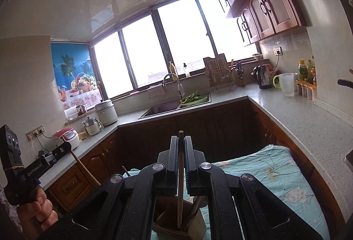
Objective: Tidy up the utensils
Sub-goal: 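Lift both wooden chopsticks upright and lower them into the holder, then open both tools to release the chopsticks and lift away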
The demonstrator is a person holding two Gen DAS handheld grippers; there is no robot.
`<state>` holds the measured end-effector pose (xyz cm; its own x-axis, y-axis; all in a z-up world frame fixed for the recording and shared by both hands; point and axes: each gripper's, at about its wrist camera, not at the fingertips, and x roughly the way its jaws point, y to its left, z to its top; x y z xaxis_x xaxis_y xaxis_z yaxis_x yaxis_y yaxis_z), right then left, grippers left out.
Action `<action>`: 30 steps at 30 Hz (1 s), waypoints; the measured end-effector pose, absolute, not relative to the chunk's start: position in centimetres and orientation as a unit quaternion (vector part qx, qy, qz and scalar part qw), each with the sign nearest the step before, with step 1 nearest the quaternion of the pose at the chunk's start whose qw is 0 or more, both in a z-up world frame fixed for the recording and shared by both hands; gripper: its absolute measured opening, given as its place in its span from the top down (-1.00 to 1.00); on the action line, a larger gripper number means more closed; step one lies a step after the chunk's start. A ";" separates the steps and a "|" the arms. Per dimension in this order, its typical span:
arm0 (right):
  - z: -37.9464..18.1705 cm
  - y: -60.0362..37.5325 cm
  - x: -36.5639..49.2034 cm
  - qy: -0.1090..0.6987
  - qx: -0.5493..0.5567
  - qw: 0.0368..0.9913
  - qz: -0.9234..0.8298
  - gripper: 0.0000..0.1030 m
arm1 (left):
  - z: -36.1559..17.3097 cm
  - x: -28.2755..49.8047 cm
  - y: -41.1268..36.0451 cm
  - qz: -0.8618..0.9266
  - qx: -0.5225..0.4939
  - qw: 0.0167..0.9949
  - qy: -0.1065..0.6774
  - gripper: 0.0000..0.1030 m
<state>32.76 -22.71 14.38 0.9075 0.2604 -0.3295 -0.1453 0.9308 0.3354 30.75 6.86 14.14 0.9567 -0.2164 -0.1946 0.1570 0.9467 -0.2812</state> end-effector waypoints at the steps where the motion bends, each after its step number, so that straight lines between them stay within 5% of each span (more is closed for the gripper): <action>1: 14.0 -22.7 32.9 0.189 0.154 0.964 0.104 0.91 | 13.8 31.1 6.8 -0.094 -0.134 0.980 0.113 0.94; 19: 5.3 -21.7 35.6 0.271 0.174 0.941 0.099 0.91 | 7.2 36.8 5.5 -0.073 -0.157 0.969 0.176 0.92; 30: 5.3 -21.7 35.7 0.273 0.171 0.942 0.096 0.91 | 7.4 38.1 5.8 -0.072 -0.141 0.966 0.205 0.91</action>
